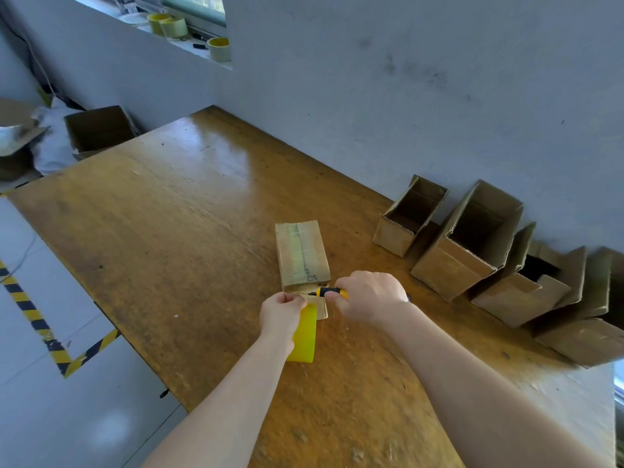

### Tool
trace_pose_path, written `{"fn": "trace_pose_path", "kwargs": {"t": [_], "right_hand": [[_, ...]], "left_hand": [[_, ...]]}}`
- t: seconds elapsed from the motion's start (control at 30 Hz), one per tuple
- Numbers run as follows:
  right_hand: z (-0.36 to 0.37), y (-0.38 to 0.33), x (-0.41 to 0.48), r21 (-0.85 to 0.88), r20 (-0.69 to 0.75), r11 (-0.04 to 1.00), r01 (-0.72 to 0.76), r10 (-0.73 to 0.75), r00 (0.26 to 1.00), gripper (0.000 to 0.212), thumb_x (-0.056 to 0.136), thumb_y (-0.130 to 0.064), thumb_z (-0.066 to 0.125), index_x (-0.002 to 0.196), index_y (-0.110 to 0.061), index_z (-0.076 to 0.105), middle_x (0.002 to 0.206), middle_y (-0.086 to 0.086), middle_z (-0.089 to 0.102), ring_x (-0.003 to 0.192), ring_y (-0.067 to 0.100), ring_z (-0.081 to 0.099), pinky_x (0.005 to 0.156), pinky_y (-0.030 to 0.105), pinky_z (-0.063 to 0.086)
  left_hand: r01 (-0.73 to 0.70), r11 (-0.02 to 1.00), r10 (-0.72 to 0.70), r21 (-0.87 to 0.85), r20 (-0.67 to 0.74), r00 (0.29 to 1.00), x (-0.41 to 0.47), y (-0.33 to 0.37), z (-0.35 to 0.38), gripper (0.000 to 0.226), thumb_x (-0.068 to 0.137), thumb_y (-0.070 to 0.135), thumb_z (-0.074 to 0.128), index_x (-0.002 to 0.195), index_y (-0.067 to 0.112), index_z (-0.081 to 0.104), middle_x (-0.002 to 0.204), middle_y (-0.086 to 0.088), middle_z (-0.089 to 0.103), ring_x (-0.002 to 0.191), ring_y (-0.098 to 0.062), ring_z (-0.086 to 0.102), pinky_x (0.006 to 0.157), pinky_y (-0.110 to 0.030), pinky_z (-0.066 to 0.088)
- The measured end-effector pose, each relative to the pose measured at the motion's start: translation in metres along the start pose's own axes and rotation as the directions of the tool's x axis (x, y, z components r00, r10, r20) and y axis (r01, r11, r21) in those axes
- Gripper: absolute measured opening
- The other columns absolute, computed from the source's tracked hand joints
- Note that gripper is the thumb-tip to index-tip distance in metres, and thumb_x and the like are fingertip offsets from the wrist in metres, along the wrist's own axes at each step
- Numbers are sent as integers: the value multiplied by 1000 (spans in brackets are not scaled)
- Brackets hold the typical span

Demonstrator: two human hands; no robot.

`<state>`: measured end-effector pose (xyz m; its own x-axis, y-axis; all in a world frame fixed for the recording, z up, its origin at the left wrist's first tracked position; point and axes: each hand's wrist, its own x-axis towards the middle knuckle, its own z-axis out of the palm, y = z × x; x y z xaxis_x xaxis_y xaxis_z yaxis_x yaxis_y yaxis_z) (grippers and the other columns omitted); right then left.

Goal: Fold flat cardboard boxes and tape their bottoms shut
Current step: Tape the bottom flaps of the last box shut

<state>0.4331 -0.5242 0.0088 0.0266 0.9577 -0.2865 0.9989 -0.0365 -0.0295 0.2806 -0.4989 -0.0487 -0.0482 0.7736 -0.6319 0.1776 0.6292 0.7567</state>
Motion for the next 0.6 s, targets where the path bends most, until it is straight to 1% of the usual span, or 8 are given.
{"fn": "trace_pose_path", "kwargs": {"t": [0.07,0.17,0.27,0.33,0.37,0.43,0.5,0.6], "right_hand": [[-1,0,0,-2,21,1000,-7,7,1000,47,96,-58,33,118,-29,61,89,-8,62,79,10,58,64,27,52],[-2,-5,3,-29,47,999,-22,24,999,47,96,-59,34,113,-27,64,86,-7,64,77,12,60,67,29,54],[-2,-9,8,-153,60,987,-45,55,997,44,95,-56,39,95,-21,65,75,-5,61,67,15,59,53,28,45],[6,-4,3,-263,131,963,-54,91,987,40,93,-51,47,87,-16,67,70,-4,60,59,14,56,47,28,38],[15,1,-2,-250,156,965,-81,123,980,40,93,-52,48,87,-17,67,71,-4,61,60,14,57,48,28,40],[33,15,-10,-122,152,978,-167,185,971,44,91,-60,45,94,-21,66,78,-5,63,68,14,61,55,28,47],[49,25,-20,33,109,973,-228,223,969,44,91,-63,42,106,-27,63,94,-5,64,82,16,62,61,28,48],[78,33,-32,93,75,976,-198,191,979,46,91,-61,43,127,-33,53,120,-2,59,106,21,59,73,31,48]], "left_hand": [[-6,1000,7,30,-2,1000,1,-1,1,9,88,25,66,80,24,63,87,3,56,79,-11,47,67,-31,35],[-1,999,2,41,-12,1000,3,0,0,10,87,24,67,79,26,61,86,5,57,78,-11,48,55,-23,33],[-23,999,23,48,7,1000,3,0,-1,14,85,22,69,74,26,61,83,4,59,77,-11,50,55,-23,34],[-115,983,113,145,25,993,-1,0,4,19,83,20,69,65,23,62,76,2,62,74,-13,53,55,-27,35],[-151,970,149,192,24,989,-4,1,5,21,82,19,68,62,22,62,73,2,63,72,-14,54,55,-28,36],[-190,955,191,230,19,981,-6,3,7,19,81,18,69,63,20,62,73,2,64,71,-16,57,55,-27,37],[-210,942,211,261,25,977,-3,5,7,17,81,18,68,66,20,62,74,2,64,73,-17,57,56,-27,39],[-196,928,193,317,42,980,-2,6,6,12,84,22,67,73,22,64,80,1,63,78,-14,56,57,-25,39]]}}
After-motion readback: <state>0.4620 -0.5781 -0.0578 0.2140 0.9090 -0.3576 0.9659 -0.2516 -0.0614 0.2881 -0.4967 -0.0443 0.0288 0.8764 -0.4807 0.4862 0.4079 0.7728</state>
